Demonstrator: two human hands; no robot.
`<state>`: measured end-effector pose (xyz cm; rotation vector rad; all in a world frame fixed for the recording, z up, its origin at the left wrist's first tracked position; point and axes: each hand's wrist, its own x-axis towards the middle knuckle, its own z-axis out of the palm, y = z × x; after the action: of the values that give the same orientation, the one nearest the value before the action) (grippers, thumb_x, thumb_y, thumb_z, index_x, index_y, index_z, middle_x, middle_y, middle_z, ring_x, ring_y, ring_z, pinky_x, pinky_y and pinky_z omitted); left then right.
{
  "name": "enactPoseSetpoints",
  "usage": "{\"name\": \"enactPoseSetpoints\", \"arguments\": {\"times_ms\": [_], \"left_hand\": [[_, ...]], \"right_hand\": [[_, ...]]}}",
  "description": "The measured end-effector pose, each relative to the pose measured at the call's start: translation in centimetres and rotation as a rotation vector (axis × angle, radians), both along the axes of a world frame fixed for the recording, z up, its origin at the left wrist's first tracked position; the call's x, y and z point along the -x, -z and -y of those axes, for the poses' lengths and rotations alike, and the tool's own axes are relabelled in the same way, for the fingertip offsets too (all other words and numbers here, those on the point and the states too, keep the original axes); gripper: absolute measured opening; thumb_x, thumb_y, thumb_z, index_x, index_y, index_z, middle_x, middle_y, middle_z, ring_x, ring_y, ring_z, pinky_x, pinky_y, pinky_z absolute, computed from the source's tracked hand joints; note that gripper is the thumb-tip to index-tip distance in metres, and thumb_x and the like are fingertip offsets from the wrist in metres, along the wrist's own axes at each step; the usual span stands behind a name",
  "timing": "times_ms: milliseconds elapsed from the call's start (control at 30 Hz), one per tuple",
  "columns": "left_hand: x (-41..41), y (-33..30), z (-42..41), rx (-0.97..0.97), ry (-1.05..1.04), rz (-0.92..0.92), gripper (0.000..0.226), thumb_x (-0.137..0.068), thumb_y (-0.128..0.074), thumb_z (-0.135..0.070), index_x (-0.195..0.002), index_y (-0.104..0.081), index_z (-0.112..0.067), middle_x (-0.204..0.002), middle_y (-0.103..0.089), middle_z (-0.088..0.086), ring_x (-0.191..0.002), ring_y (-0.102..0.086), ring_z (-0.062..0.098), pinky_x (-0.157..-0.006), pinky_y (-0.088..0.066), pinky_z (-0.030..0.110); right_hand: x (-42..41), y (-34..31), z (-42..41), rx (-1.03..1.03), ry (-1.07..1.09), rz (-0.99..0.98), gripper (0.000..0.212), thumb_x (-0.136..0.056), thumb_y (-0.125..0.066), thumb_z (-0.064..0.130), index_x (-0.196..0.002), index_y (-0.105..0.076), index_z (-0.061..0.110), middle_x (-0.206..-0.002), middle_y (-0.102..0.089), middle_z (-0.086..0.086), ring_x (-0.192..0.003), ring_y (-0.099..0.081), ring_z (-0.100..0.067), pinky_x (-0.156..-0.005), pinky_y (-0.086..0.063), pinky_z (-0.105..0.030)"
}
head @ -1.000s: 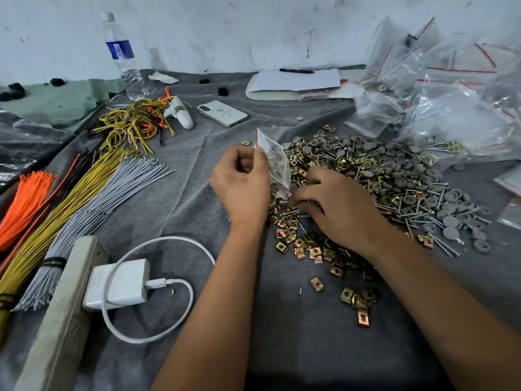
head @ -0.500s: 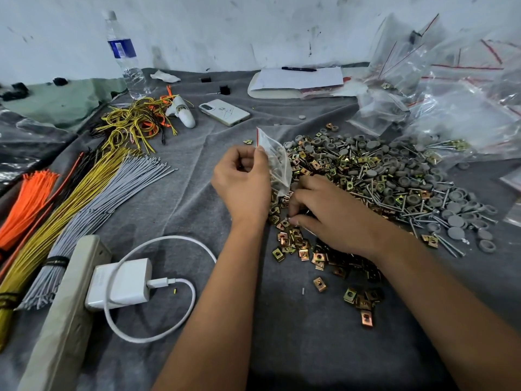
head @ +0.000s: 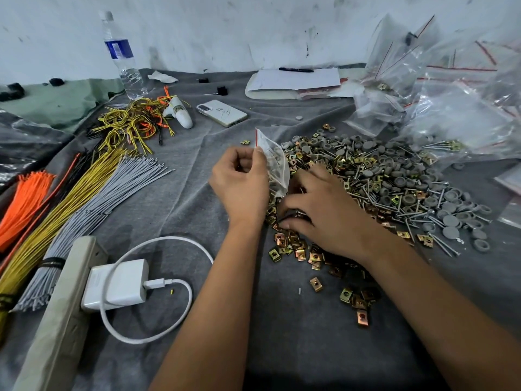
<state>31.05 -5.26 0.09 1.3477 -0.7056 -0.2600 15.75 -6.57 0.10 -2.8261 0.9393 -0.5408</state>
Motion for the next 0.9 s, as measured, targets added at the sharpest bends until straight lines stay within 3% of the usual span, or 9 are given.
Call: {"name": "enactPoseSetpoints", "arguments": {"times_ms": [200,300,400,567,700,767,900], "left_hand": [[0.0,0.1,0.1,0.010,-0.002,-0.002,0.022,-0.090,-0.071,-0.010,-0.070,-0.066,-0.018,-0.061,-0.061,-0.004,-0.057,-0.054,0.010,-0.056,-0.047,0.027],[0.0,0.4,0.2,0.016,0.003,0.030,0.019,-0.090,-0.071,-0.010,-0.072,-0.068,-0.015,-0.059,-0.058,-0.008,-0.053,-0.051,0.004,-0.053,-0.043,0.021],[0.2,0.5,0.1,0.002,0.076,0.158,0.014,-0.089,-0.072,-0.007,-0.075,-0.070,-0.009,-0.056,-0.055,-0.011,-0.050,-0.049,0.001,-0.052,-0.039,0.016],[0.4,0.8,0.1,-0.035,0.122,0.286,0.015,-0.089,-0.074,-0.009,-0.075,-0.069,-0.010,-0.060,-0.060,-0.003,-0.054,-0.051,0.004,-0.054,-0.042,0.021],[0.2,1.0,0.0,-0.061,0.156,0.401,0.016,-0.088,-0.075,-0.010,-0.074,-0.068,-0.014,-0.062,-0.064,-0.003,-0.056,-0.059,0.012,-0.053,-0.049,0.027],[0.6,0.8,-0.2,-0.060,0.212,0.485,0.017,-0.086,-0.076,-0.009,-0.072,-0.068,-0.015,-0.062,-0.062,-0.009,-0.056,-0.057,0.008,-0.053,-0.046,0.022],[1.0,0.7,-0.1,0.006,0.300,0.505,0.014,-0.086,-0.077,-0.008,-0.075,-0.070,-0.011,-0.063,-0.063,-0.008,-0.054,-0.058,0.008,-0.051,-0.046,0.022]], "right_hand": [[0.0,0.0,0.4,-0.188,-0.067,0.032,0.012,-0.087,-0.076,0.041,-0.092,-0.070,0.032,-0.105,-0.056,0.010,-0.108,-0.037,-0.011,-0.104,-0.033,-0.048],[0.6,-0.2,0.2,-0.197,-0.058,0.326,0.010,-0.088,-0.076,0.029,-0.093,-0.070,0.024,-0.094,-0.062,0.017,-0.098,-0.054,-0.007,-0.094,-0.047,-0.041],[1.0,-0.6,0.4,-0.140,0.027,0.621,0.010,-0.089,-0.077,0.016,-0.097,-0.072,0.014,-0.093,-0.069,0.007,-0.091,-0.065,-0.009,-0.083,-0.055,-0.037],[1.1,-0.6,0.6,-0.138,0.059,0.724,0.008,-0.093,-0.072,0.009,-0.098,-0.067,0.007,-0.093,-0.070,-0.001,-0.090,-0.067,-0.014,-0.082,-0.056,-0.038],[1.5,-0.8,0.6,-0.036,0.121,0.921,0.008,-0.097,-0.069,0.012,-0.103,-0.067,0.008,-0.094,-0.070,-0.001,-0.090,-0.070,-0.014,-0.079,-0.060,-0.035],[1.6,-0.9,0.7,0.033,0.119,0.910,0.008,-0.097,-0.069,0.012,-0.103,-0.068,0.008,-0.095,-0.071,0.000,-0.089,-0.070,-0.013,-0.079,-0.059,-0.031],[1.6,-0.7,0.9,0.094,0.124,0.619,0.013,-0.090,-0.076,0.010,-0.103,-0.075,0.009,-0.096,-0.075,0.001,-0.087,-0.070,-0.010,-0.082,-0.056,-0.024]]}}
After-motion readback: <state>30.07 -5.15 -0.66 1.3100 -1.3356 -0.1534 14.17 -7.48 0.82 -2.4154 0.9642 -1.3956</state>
